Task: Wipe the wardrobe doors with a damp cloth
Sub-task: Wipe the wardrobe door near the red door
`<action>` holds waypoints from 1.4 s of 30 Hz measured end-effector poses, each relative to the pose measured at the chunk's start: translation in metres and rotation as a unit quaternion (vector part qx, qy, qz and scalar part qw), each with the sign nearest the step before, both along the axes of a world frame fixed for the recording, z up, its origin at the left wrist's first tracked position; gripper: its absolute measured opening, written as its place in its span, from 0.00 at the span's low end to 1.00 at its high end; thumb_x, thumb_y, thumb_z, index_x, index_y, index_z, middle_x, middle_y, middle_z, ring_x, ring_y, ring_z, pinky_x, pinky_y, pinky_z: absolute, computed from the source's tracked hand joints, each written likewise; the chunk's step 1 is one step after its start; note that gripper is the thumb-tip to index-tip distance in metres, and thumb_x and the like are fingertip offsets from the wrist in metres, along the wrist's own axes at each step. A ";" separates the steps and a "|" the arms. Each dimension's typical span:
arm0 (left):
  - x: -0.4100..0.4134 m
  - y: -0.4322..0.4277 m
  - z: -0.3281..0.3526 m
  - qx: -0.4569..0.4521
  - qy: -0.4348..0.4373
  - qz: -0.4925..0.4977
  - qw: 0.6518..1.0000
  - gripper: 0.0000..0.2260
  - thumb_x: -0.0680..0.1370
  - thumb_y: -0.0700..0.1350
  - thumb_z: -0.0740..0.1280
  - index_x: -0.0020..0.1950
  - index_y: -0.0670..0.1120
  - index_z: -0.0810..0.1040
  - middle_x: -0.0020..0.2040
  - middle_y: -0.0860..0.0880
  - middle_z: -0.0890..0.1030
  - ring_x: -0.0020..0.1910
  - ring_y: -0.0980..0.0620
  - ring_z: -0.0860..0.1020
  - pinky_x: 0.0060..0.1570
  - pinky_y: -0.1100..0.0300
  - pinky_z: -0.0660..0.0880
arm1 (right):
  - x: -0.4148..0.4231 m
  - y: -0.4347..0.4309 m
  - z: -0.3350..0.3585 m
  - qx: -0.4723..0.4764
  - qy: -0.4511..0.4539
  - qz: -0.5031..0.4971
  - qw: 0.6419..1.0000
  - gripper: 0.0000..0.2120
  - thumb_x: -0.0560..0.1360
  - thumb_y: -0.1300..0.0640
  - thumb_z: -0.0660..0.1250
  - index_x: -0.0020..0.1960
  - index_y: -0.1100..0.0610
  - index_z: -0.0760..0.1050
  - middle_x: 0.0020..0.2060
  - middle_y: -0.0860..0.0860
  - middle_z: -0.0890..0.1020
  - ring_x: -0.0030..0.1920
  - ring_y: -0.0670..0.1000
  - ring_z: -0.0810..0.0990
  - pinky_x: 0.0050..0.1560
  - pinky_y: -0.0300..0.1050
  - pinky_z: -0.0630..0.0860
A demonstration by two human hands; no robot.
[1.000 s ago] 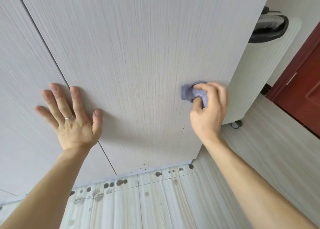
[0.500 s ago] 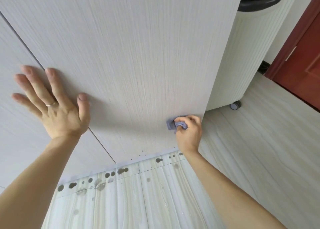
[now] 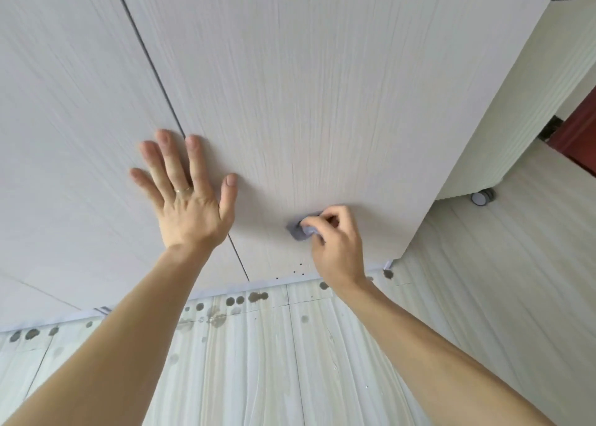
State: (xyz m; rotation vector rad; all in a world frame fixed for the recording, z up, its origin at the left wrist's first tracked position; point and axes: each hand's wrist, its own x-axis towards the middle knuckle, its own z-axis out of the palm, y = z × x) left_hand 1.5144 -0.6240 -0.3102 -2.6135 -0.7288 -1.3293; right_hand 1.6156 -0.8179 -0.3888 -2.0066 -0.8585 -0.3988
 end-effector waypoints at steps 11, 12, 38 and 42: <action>-0.014 0.017 -0.009 0.048 0.025 -0.008 0.999 0.34 0.84 0.63 0.50 0.80 0.55 0.32 0.77 0.54 0.25 0.77 0.51 0.26 0.73 0.47 0.26 | 0.001 0.017 0.059 0.108 -0.134 -0.047 0.984 0.15 0.72 0.70 0.69 0.51 0.55 0.86 0.48 0.48 0.70 0.40 0.45 0.73 0.44 0.36 0.76; -0.016 0.019 -0.010 0.054 0.028 -0.016 0.998 0.34 0.84 0.62 0.51 0.80 0.55 0.33 0.78 0.55 0.26 0.77 0.51 0.27 0.74 0.47 0.27 | 0.000 0.019 0.055 0.052 -0.152 -0.031 0.986 0.11 0.74 0.65 0.69 0.50 0.53 0.85 0.46 0.47 0.71 0.40 0.47 0.75 0.41 0.39 0.76; -0.038 0.046 -0.039 0.109 0.051 -0.057 0.991 0.33 0.84 0.59 0.54 0.83 0.52 0.40 0.81 0.53 0.32 0.80 0.50 0.33 0.76 0.44 0.31 | -0.012 0.029 0.042 -0.056 -0.205 -0.009 0.977 0.14 0.71 0.60 0.67 0.50 0.46 0.85 0.47 0.46 0.71 0.41 0.53 0.75 0.30 0.40 0.67; -0.037 0.040 -0.037 0.088 0.055 -0.047 0.993 0.35 0.84 0.57 0.57 0.83 0.51 0.40 0.81 0.52 0.32 0.80 0.49 0.33 0.76 0.43 0.31 | -0.015 0.025 0.011 -0.172 -0.136 0.041 0.975 0.12 0.74 0.52 0.62 0.51 0.47 0.83 0.44 0.43 0.72 0.43 0.43 0.70 0.31 0.37 0.63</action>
